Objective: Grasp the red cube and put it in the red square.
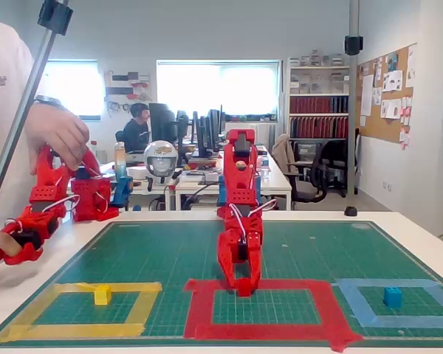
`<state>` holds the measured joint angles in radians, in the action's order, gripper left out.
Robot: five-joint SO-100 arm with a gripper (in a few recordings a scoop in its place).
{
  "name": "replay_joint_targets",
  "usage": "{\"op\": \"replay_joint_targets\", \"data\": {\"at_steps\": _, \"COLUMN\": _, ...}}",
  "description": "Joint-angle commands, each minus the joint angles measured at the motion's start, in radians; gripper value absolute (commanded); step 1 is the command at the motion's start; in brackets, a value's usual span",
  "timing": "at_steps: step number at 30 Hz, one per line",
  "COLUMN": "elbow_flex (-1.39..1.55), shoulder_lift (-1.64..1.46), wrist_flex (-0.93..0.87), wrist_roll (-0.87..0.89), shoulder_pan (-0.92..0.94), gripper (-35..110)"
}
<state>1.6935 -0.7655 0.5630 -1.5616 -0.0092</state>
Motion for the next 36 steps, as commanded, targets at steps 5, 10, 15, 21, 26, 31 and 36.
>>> {"op": "replay_joint_targets", "data": {"at_steps": 5, "elbow_flex": -0.041, "shoulder_lift": -0.035, "wrist_flex": 0.031, "wrist_roll": -0.018, "shoulder_pan": 0.006, "gripper": 14}}
{"op": "replay_joint_targets", "data": {"at_steps": 10, "elbow_flex": -0.041, "shoulder_lift": -0.048, "wrist_flex": 0.031, "wrist_roll": -0.018, "shoulder_pan": 0.012, "gripper": 14}}
{"op": "replay_joint_targets", "data": {"at_steps": 15, "elbow_flex": -0.048, "shoulder_lift": -0.049, "wrist_flex": 0.031, "wrist_roll": -0.018, "shoulder_pan": 0.023, "gripper": 14}}
{"op": "replay_joint_targets", "data": {"at_steps": 21, "elbow_flex": -0.049, "shoulder_lift": -0.049, "wrist_flex": 0.031, "wrist_roll": -0.018, "shoulder_pan": 0.028, "gripper": 15}}
{"op": "replay_joint_targets", "data": {"at_steps": 26, "elbow_flex": -0.026, "shoulder_lift": -0.061, "wrist_flex": 0.026, "wrist_roll": -0.018, "shoulder_pan": 0.026, "gripper": 14}}
{"op": "replay_joint_targets", "data": {"at_steps": 31, "elbow_flex": 0.037, "shoulder_lift": -0.129, "wrist_flex": 0.020, "wrist_roll": 0.006, "shoulder_pan": 0.017, "gripper": 15}}
{"op": "replay_joint_targets", "data": {"at_steps": 36, "elbow_flex": 0.107, "shoulder_lift": -0.204, "wrist_flex": 0.018, "wrist_roll": 0.026, "shoulder_pan": -0.012, "gripper": 15}}
